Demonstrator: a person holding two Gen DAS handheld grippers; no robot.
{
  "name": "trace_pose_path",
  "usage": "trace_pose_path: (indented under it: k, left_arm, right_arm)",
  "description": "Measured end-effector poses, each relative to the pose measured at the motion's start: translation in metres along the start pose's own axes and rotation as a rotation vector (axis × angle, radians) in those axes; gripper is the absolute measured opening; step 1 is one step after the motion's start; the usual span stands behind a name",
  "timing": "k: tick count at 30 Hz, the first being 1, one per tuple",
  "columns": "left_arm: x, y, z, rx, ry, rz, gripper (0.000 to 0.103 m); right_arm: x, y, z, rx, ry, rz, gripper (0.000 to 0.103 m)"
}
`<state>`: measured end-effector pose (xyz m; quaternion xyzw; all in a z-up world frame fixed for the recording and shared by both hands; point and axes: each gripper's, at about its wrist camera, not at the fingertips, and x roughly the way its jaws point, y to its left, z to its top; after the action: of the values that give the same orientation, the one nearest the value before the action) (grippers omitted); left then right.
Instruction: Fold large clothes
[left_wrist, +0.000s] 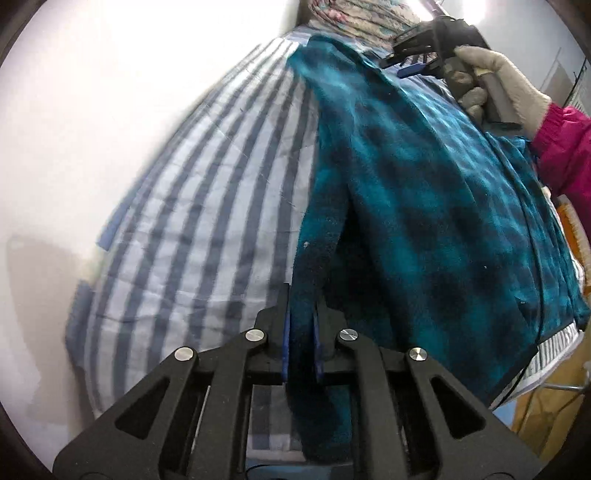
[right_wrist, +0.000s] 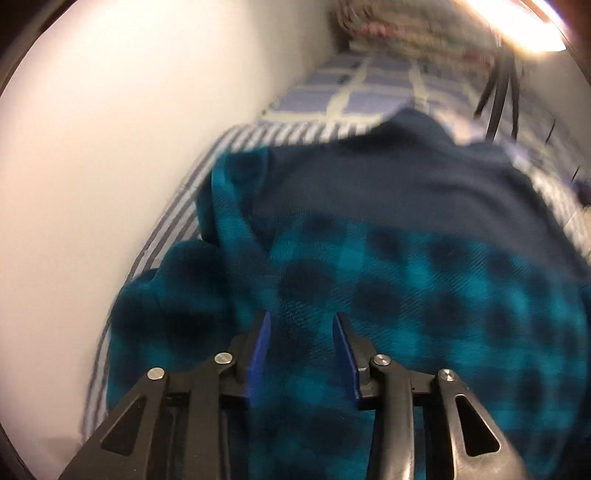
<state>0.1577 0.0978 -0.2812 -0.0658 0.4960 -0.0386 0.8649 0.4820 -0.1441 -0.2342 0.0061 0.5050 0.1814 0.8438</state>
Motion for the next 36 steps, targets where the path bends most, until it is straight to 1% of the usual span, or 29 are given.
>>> trace_pose_path:
  k: [1,2,3,4,6,8,10,11,12,14,15,16,17,18,19,20,21,22,24,27,28,31,34,36]
  left_arm:
    - [-0.007,0.001,-0.002,-0.009,-0.015,0.017,0.018]
    - [-0.011,0.001,-0.002,-0.017,-0.03,0.012,0.02]
    - [-0.018,0.002,-0.004,-0.031,-0.045,-0.006,0.02]
    - [-0.024,0.003,-0.005,-0.046,-0.059,-0.025,0.02]
    - [-0.031,0.004,-0.007,-0.073,-0.077,-0.077,0.02]
    - [-0.038,0.003,-0.007,-0.102,-0.081,-0.164,0.02]
    - [-0.033,-0.003,-0.01,-0.115,-0.041,-0.247,0.021]
    - [-0.029,-0.007,-0.011,-0.121,-0.016,-0.271,0.023]
    - [-0.022,-0.011,-0.014,-0.123,0.014,-0.289,0.025]
    - [-0.012,-0.02,-0.018,-0.12,0.058,-0.306,0.026]
    - [-0.007,-0.025,-0.02,-0.121,0.078,-0.326,0.026]
    - [-0.003,-0.031,-0.02,-0.12,0.09,-0.351,0.026]
    - [-0.001,-0.038,-0.022,-0.111,0.095,-0.363,0.026]
    - [0.001,-0.046,-0.023,-0.084,0.097,-0.363,0.026]
    - [0.001,-0.054,-0.024,-0.048,0.092,-0.353,0.016]
    - [0.002,-0.06,-0.024,-0.026,0.09,-0.345,0.004]
    - [0.0,-0.064,-0.025,-0.012,0.083,-0.34,0.004]
    - [-0.005,-0.064,-0.026,-0.011,0.072,-0.346,0.004]
    - [-0.01,-0.054,-0.023,-0.027,0.057,-0.354,0.003]
    - [-0.022,-0.033,-0.02,-0.051,0.031,-0.341,0.003]
    - [-0.025,-0.025,-0.019,-0.069,0.024,-0.32,0.003]
    - [-0.026,-0.012,-0.015,-0.094,0.011,-0.259,0.003]
    - [-0.024,-0.005,-0.015,-0.103,0.01,-0.218,0.003]
    - [-0.021,-0.007,-0.017,-0.099,0.019,-0.231,0.003]
  right_arm:
    - [-0.012,0.009,0.0,-0.024,-0.017,0.02,0.041]
    - [-0.019,0.017,0.0,-0.042,-0.019,0.052,0.042]
    - [-0.025,0.027,-0.001,-0.067,-0.017,0.081,0.043]
    - [-0.031,0.044,-0.001,-0.114,-0.012,0.114,0.046]
    - [-0.033,0.075,-0.002,-0.188,-0.003,0.14,0.055]
    - [-0.029,0.107,-0.006,-0.252,0.012,0.157,0.064]
    - [-0.013,0.136,-0.011,-0.296,0.041,0.145,0.065]
    - [-0.006,0.141,-0.013,-0.305,0.057,0.142,0.065]
    - [0.005,0.15,-0.015,-0.317,0.083,0.133,0.065]
    - [0.027,0.165,-0.023,-0.345,0.129,0.083,0.065]
    - [0.037,0.17,-0.025,-0.363,0.145,0.045,0.065]
    - [0.048,0.174,-0.029,-0.38,0.159,-0.006,0.062]
    - [0.053,0.175,-0.031,-0.385,0.166,-0.031,0.053]
    - [0.058,0.175,-0.034,-0.381,0.172,-0.051,0.045]
    - [0.063,0.172,-0.035,-0.366,0.179,-0.061,0.025]
    - [0.063,0.167,-0.035,-0.351,0.178,-0.057,0.016]
    - [0.06,0.16,-0.035,-0.331,0.171,-0.041,0.01]
    - [0.055,0.152,-0.034,-0.308,0.164,-0.019,0.0]
    - [0.047,0.141,-0.027,-0.267,0.138,0.008,0.0]
    - [0.029,0.124,-0.015,-0.203,0.082,0.044,0.0]
    - [0.024,0.118,-0.011,-0.18,0.064,0.062,0.0]
    - [0.021,0.11,-0.004,-0.147,0.035,0.078,0.0]
    - [0.03,0.107,-0.005,-0.136,0.048,0.064,0.0]
    - [0.037,0.1,-0.003,-0.125,0.06,0.045,0.023]
